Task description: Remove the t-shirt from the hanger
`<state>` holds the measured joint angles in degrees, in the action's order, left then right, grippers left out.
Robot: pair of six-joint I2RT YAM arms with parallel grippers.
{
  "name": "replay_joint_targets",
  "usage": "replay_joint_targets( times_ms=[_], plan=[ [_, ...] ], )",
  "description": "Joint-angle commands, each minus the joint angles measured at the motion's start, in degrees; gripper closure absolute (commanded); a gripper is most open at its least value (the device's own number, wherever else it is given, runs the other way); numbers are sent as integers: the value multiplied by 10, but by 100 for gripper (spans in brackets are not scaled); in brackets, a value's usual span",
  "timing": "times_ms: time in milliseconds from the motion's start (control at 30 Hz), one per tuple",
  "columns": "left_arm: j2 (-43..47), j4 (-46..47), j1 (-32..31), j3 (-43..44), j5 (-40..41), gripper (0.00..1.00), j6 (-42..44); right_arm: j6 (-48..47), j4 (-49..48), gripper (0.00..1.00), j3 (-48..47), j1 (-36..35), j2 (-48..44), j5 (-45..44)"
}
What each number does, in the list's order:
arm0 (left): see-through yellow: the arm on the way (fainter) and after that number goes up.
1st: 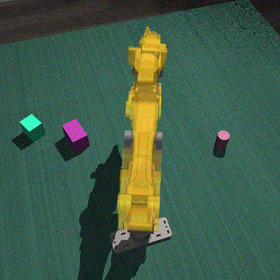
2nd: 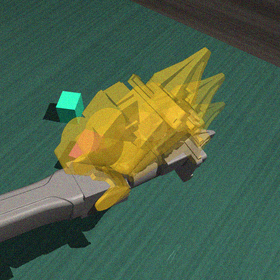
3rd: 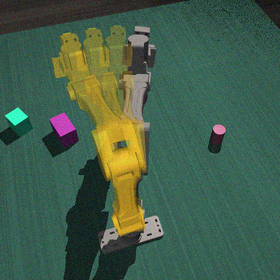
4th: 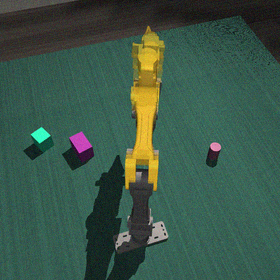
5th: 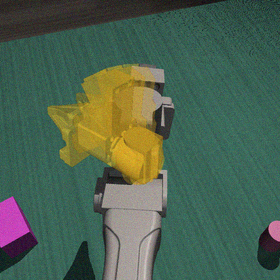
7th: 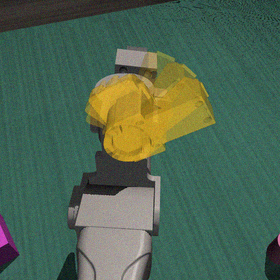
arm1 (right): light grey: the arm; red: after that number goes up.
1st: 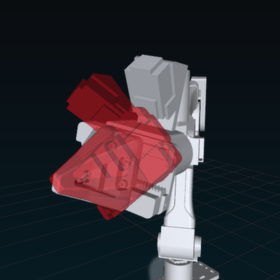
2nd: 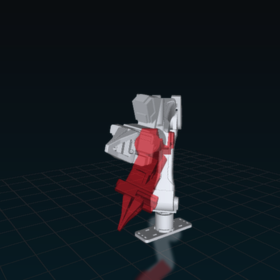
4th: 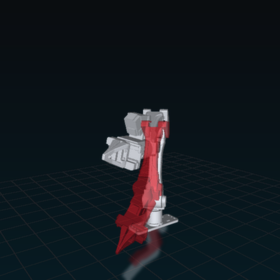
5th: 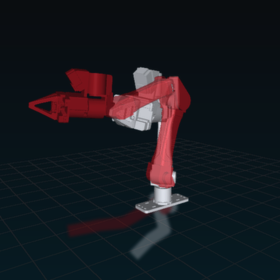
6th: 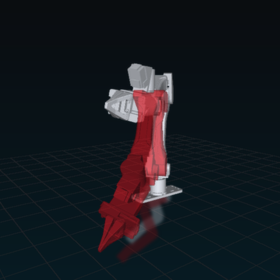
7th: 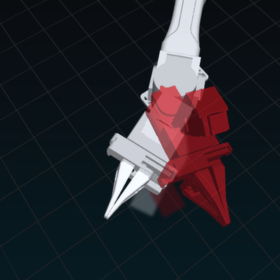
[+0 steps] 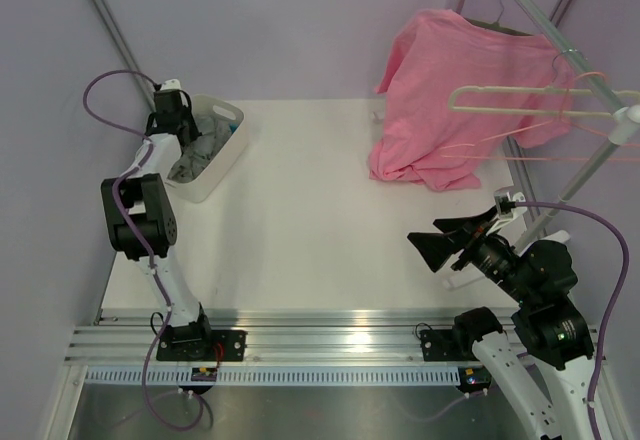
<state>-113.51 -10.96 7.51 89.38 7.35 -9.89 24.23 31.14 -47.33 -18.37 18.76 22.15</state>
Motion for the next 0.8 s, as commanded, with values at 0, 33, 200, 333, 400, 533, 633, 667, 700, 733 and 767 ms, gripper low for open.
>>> replay_joint_targets(
  times_ms=[0,33,200,333,400,533,633,667,700,733,767],
  plan=[
    [59,60,-24,-32,-66,100,51,-4,-18,1,-5,0,-1,18],
    [64,57,-26,-33,-58,100,56,-4,-18,1,-5,-1,0,18],
    [85,61,-27,-59,-93,100,75,-3,-20,1,-3,-1,5,25],
    [102,77,-27,-75,-137,100,89,-4,-19,1,-2,-1,0,26],
    [102,78,-27,-74,-119,100,87,-3,-19,1,-1,0,-4,24],
    [84,65,-26,-60,-92,75,85,-4,-17,1,-1,0,-3,24],
    [44,33,-23,-23,-84,68,74,-4,-17,1,-2,0,-5,21],
    [30,23,-20,1,-95,70,73,-4,-16,1,-3,0,-5,19],
    [8,9,-18,10,-122,71,73,-4,-17,1,-3,-1,-4,18],
    [-5,6,-19,21,-148,72,77,-3,-16,1,-2,-1,-2,18],
    [-5,6,-19,21,-148,72,78,-4,-16,1,-3,-1,-2,18]
  ],
)
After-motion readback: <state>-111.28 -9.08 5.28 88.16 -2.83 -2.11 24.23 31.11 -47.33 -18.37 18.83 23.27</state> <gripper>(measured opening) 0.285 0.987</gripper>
